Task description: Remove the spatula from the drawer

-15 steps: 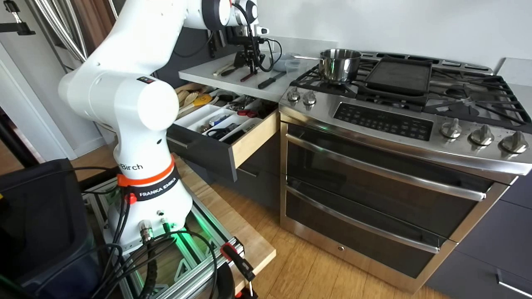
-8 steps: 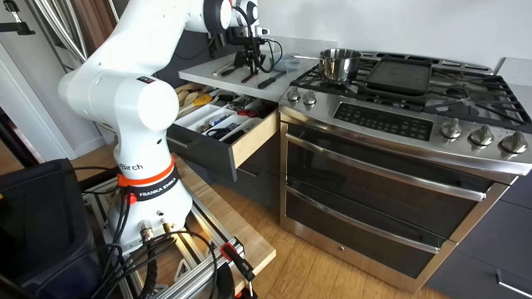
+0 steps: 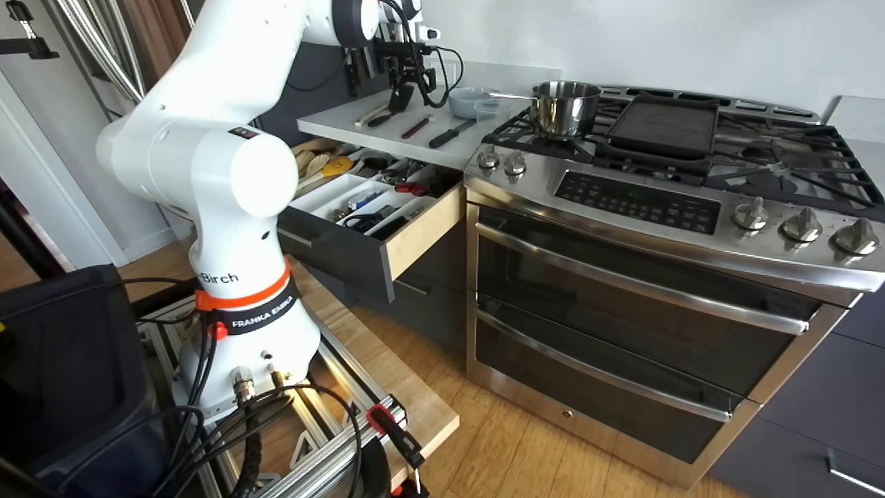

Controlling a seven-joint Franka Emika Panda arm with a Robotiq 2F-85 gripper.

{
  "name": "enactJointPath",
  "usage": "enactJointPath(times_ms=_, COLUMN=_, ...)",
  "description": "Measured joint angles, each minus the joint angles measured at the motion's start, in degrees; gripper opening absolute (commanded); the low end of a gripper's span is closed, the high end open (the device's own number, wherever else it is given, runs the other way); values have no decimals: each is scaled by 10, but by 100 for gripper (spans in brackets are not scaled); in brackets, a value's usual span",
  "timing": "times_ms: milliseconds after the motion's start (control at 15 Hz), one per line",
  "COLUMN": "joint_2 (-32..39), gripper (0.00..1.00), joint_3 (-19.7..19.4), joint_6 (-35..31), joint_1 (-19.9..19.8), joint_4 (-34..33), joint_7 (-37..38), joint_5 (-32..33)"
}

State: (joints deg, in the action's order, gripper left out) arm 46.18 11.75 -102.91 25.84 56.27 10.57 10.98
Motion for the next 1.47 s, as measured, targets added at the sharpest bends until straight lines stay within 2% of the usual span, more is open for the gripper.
enactJointPath(times_ms=200, joint_2=-47, gripper=100, joint_3=3, joint_6=46, joint_1=5, joint_4=5, joint_7=34, joint_5=-3)
enactJointPath(times_ms=400, joint_2=-119, gripper=100, joint_3=4, joint_6=58, joint_1=4, joint_4=40, joint_7=56, joint_5=-8)
enactJointPath(times_ms=1067, joint_2=-396, gripper=100, joint_3=1, joint_6=58, joint_1=-36, joint_4=271, joint_7=65, joint_5=-67)
enactJointPath(times_ms=1467, joint_2=-556, gripper=100, joint_3=3, joint_6=48, joint_1=-66, joint_4=425, joint_7=97, joint_5=-89)
